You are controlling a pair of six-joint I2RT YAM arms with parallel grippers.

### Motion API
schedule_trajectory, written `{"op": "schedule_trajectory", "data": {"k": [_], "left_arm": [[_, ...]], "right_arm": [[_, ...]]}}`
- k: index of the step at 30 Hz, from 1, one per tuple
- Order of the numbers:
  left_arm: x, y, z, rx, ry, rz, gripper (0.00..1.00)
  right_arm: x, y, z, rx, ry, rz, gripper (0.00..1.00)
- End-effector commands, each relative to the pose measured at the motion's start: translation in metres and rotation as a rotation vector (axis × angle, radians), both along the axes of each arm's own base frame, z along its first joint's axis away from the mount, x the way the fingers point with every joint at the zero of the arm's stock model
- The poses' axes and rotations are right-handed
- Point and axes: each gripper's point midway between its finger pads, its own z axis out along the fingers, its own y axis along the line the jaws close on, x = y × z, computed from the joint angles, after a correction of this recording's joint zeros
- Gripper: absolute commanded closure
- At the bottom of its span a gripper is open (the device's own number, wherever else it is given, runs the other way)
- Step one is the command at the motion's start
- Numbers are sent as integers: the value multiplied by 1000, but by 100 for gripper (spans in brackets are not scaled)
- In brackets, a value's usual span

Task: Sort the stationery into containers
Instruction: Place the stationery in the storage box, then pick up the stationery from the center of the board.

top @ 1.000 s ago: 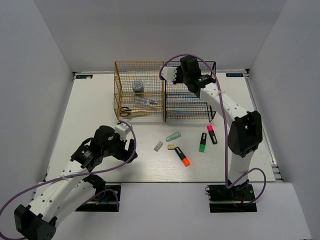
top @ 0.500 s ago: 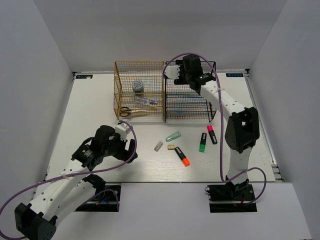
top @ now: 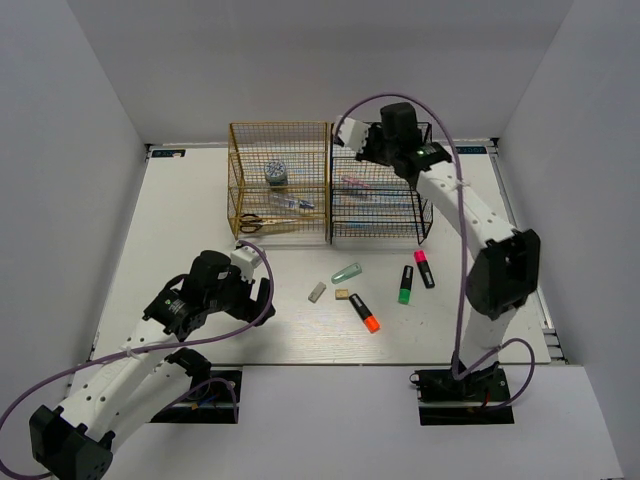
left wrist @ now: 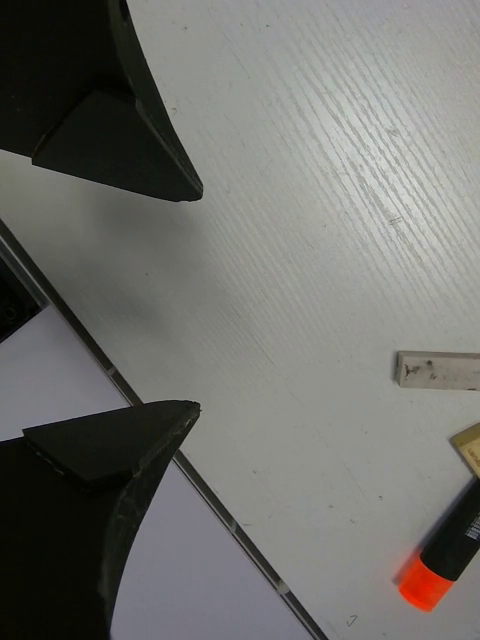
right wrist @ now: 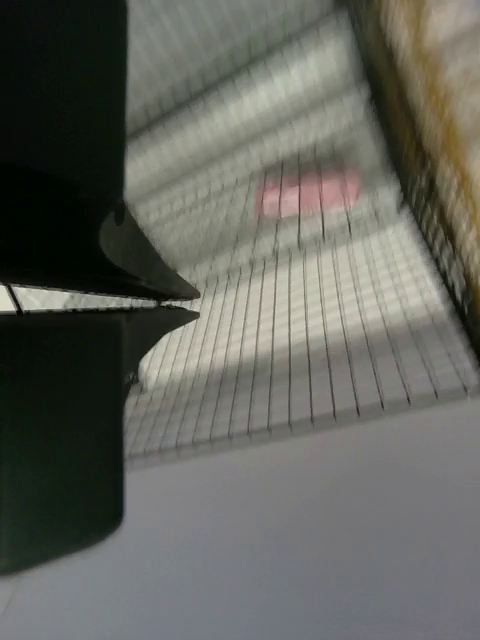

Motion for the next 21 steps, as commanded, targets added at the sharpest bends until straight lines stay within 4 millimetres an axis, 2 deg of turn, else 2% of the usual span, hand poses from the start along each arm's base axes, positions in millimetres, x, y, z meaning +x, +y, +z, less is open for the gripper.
{"op": "schedule_trajectory", "data": {"k": [1, 2, 3, 4, 5, 6, 7, 8, 9, 10, 11, 12, 13, 14, 15, 16, 17, 21], "left_arm": [[-1, 0, 0, -3, -6, -11, 10], [-1, 0, 0, -4, -6, -10, 16], [-3, -3, 1, -15, -2, -24, 20], [-3, -4, 1, -15, 1, -29, 27], [-4, -5, 1, -19, 7, -41, 38], [-4, -6, 1, -20, 7, -43, 67], [-4, -4, 1, -18, 7, -40, 80], [-4, -5, 2, -21, 2, -40, 88], [-4, -5, 2, -22, 0, -35, 90], [-3, -3, 1, -15, -5, -29, 86], [-2, -3, 1, -15, -7, -22, 74], [-2, -3, 2, -14, -6, -25, 53], [-1, -1, 0, -7, -4, -14, 19], [-1, -1, 0, -6, -1, -15, 11], [0, -1, 0, -5, -3, -14, 6], [-1, -1, -1, -4, 4, -14, 6], [-1, -1, -2, 1, 9, -16, 5], [-1, -1, -2, 0, 6, -14, 5]], "right_arm": [[-99, 28, 20, 327, 301, 201, 91], [-139, 34, -4, 373, 474, 281, 53], [-161, 37, -14, 342, 524, 387, 23], [-199, 45, -23, 365, 605, 548, 17], [-242, 42, -47, 393, 787, 612, 20], [-260, 43, -51, 407, 829, 677, 31], [-274, 36, -74, 324, 810, 793, 54], [-286, 33, -84, 303, 852, 821, 91], [-294, 29, -100, 281, 882, 839, 100], [-295, 25, -120, 241, 888, 862, 100], [-295, 24, -130, 218, 891, 857, 100], [-286, 21, -147, 152, 840, 847, 84], [-291, 18, -162, 129, 854, 842, 78], [-278, 24, -165, 81, 750, 859, 67], [-288, 19, -184, 27, 764, 867, 63], [-285, 17, -190, -8, 743, 860, 63], [-279, 27, -193, -44, 682, 889, 60], [-270, 38, -202, -104, 669, 893, 52]]}}
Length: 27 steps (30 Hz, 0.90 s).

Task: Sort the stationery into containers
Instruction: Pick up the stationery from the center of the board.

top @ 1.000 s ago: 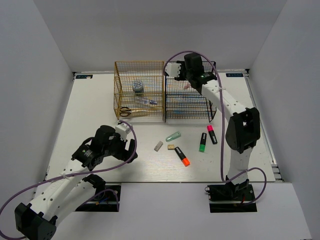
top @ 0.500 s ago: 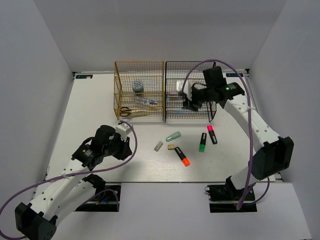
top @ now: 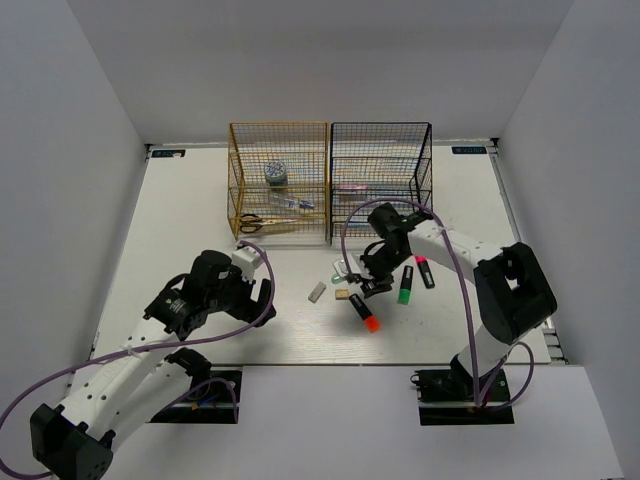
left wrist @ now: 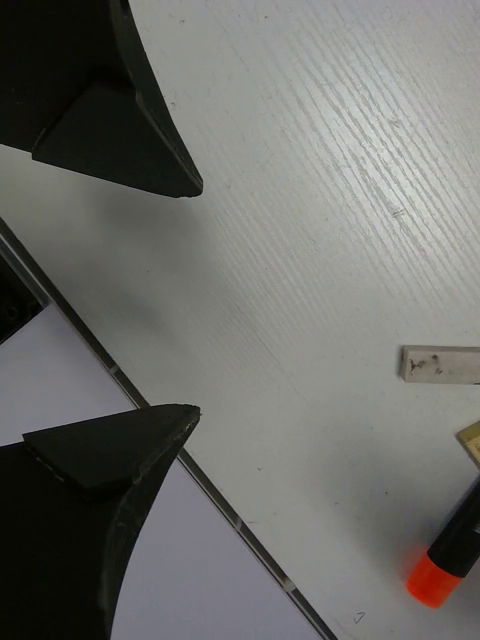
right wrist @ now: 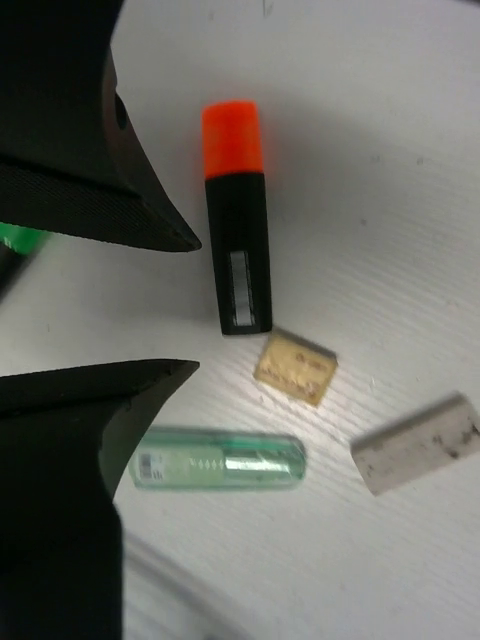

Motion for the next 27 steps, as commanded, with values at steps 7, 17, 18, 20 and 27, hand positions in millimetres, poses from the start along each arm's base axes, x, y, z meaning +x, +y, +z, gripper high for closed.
{"op": "schedule_trajectory", "data": {"k": [7, 17, 18, 20, 27], "left_arm": [[-1, 0, 0, -1, -1, -4, 5], [-2, 0, -2, 2, 8, -10, 5], [-1, 0, -1, 0, 6, -7, 5], [-1, 0, -2, 3, 9, -6, 5], [-1, 1, -2, 4, 7, -5, 5]], "right_arm": [[55, 32, -11, -35, -315, 25, 46], [72, 43, -22, -141, -382, 55, 46], [78, 47, -15, -134, -400, 60, 46], [73, 42, -24, -174, -375, 105, 44], [64, 33, -32, -261, -306, 228, 44]]}}
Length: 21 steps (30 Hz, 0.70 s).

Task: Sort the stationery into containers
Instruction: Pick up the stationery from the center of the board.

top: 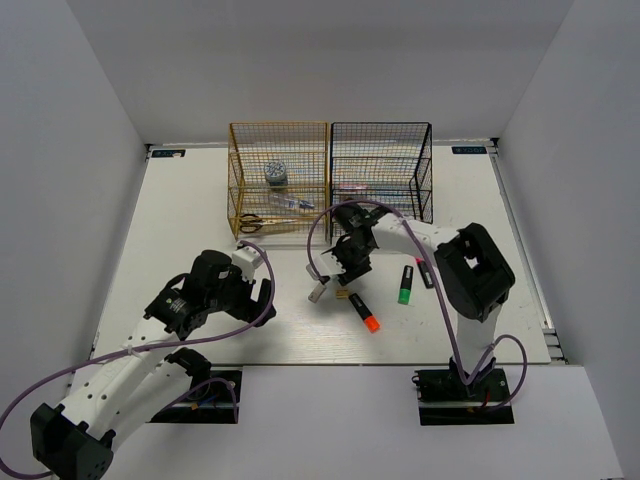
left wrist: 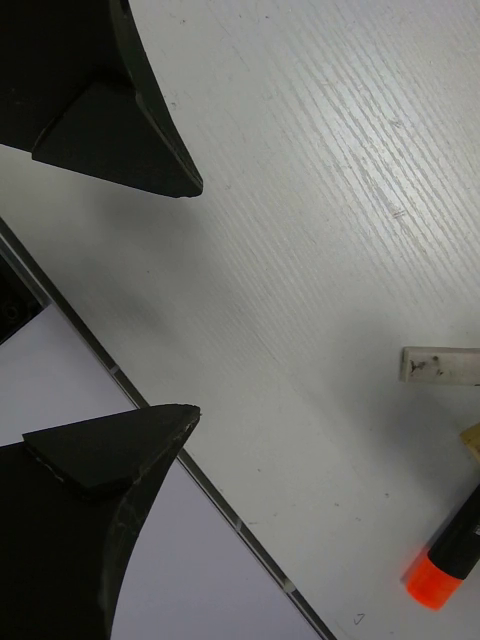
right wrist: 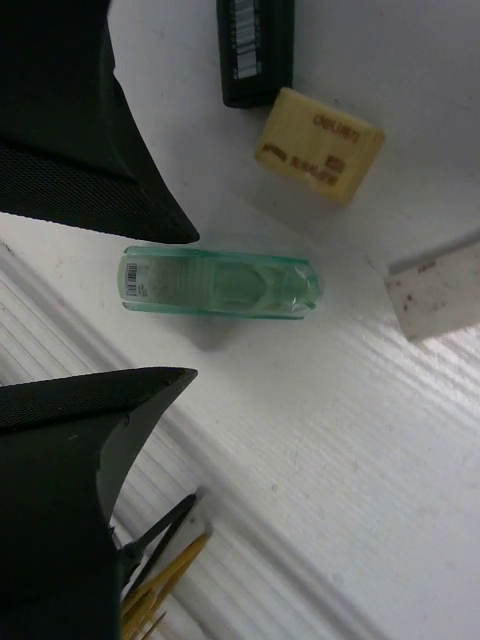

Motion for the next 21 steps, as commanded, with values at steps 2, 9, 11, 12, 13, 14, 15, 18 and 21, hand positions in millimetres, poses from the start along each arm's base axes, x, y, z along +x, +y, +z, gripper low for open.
{"op": "schedule_trajectory", "data": {"k": [2, 9, 11, 12, 13, 14, 15, 18, 21], "left_arm": [[-1, 1, -1, 2, 1, -4, 5], [-1, 1, 0, 0, -5, -3, 5], [-1, 0, 0, -2, -4, -7, 5], [-1, 1, 0, -1, -3, -5, 5], [-1, 0, 2, -5, -9, -5, 5], [-1, 1, 1, -4, -9, -6, 4], [0, 1, 2, -3, -13, -6, 4], [-1, 1, 1, -3, -11, -3, 4], [-1, 1, 3, -6, -16, -5, 4]], "right_arm": [[-17, -8, 1, -78, 82, 94, 44], [-34, -10, -13, -129, 136, 101, 44], [-37, -11, -17, -147, 142, 93, 44], [-38, -12, -19, -157, 143, 90, 44], [-42, -11, -22, -165, 146, 99, 46], [-43, -12, -23, -171, 149, 93, 46], [-44, -11, -23, -171, 150, 84, 48], [-49, -9, -28, -186, 158, 84, 62], [-49, -9, -33, -199, 155, 57, 79]]}}
